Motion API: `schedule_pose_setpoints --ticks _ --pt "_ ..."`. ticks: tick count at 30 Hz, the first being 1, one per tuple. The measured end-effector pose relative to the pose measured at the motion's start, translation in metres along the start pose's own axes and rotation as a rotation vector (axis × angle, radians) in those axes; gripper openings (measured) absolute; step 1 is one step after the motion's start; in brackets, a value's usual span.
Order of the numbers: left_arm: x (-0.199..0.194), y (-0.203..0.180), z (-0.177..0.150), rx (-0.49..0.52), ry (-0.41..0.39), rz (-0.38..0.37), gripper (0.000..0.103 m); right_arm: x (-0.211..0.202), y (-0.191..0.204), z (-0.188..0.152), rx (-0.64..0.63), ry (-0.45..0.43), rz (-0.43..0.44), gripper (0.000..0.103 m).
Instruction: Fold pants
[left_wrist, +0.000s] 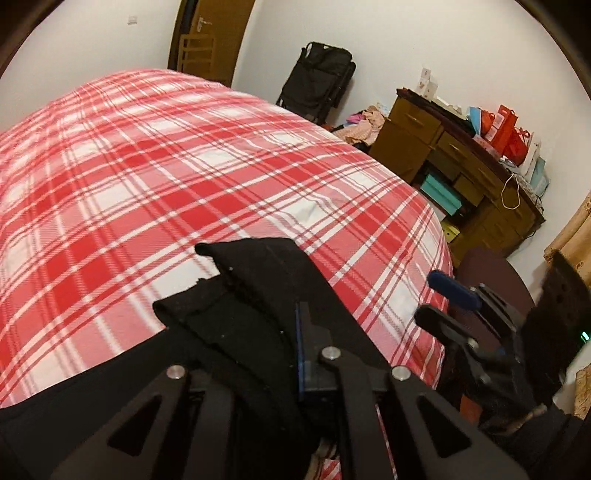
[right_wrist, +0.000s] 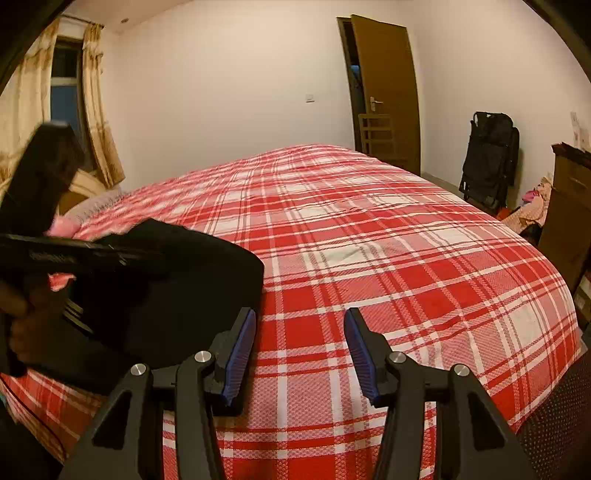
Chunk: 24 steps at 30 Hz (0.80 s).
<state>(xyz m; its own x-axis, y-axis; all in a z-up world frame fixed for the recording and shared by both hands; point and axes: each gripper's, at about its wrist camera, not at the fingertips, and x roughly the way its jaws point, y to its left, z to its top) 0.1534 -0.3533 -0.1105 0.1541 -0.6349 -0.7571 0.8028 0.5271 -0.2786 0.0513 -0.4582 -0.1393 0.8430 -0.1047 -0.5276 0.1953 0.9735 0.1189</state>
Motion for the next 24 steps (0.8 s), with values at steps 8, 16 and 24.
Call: schedule_pose_setpoints --ticks 8,16,24 --pt "-0.034 0.000 -0.010 0.017 -0.042 0.032 0.006 0.005 0.026 -0.006 -0.139 0.005 0.000 0.052" --pt "-0.062 0.009 -0.023 0.019 -0.077 0.074 0.006 0.009 0.027 -0.008 -0.140 0.025 0.000 0.052" --pt "-0.092 0.019 -0.037 0.017 -0.107 0.107 0.006 0.007 0.034 -0.009 -0.158 0.022 -0.007 0.052"
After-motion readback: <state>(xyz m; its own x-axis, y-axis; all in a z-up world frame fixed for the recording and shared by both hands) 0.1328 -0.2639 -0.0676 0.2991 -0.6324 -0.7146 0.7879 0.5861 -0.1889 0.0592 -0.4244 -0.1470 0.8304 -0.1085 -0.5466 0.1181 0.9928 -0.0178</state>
